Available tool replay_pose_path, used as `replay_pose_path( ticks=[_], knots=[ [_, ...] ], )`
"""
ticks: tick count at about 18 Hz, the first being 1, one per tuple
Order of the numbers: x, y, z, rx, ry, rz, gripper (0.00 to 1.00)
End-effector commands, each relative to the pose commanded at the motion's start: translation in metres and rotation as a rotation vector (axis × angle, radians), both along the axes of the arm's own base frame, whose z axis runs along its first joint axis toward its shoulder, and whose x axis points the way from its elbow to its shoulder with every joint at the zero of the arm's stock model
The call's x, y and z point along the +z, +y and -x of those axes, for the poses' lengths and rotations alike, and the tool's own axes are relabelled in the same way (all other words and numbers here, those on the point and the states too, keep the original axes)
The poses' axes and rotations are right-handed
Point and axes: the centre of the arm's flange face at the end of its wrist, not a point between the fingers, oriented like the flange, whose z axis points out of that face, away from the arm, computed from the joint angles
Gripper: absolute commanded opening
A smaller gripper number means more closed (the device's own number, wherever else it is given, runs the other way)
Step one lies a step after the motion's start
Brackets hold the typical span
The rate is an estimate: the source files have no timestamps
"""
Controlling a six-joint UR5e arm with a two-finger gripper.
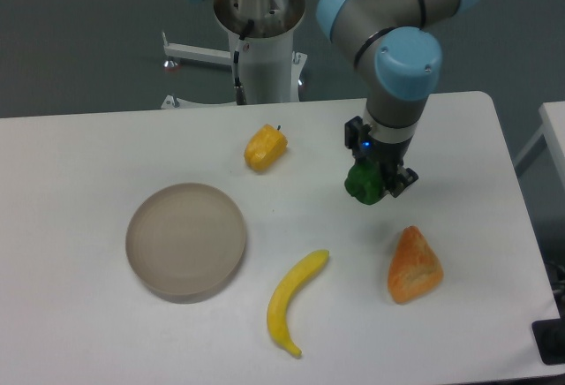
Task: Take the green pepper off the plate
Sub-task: 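Hold the green pepper raised above the table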
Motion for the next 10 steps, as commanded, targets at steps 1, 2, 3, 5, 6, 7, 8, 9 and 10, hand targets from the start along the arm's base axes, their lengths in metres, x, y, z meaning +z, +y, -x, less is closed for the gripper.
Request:
replay_pose_path(
  ticks=[1,2,3,5,6,7,8,9,10],
  knots=[
    [-0.0002,-0.0028,0.0039,-0.002,-0.002,0.0,0.27],
    [0.0007,-0.0049,0.0061,-0.006,-0.002,0.0,0.27],
    [0.0005,-0.0061,0.0075,-0.015,-0.004,0.0,0.27],
    [-0.0015,-0.0061,0.0064,-0.025,-0.005,0.004,0.27],
    [-0.0031,-0.0052,0.0056,-0.026,-0.008,0.004,0.27],
    [-0.0031,-0.0052,0.0056,-0.026,-0.008,0.004,0.27],
    [-0.0031,-0.0052,0.0056,-0.026,-0.008,0.004,0.27],
    [-0.0031,-0.0051,0.0055,-0.026,-0.009,0.003,0.27],
    [-0.0049,-0.005,0.0056,-0.026,-0.011,0.005,0.27]
  ],
)
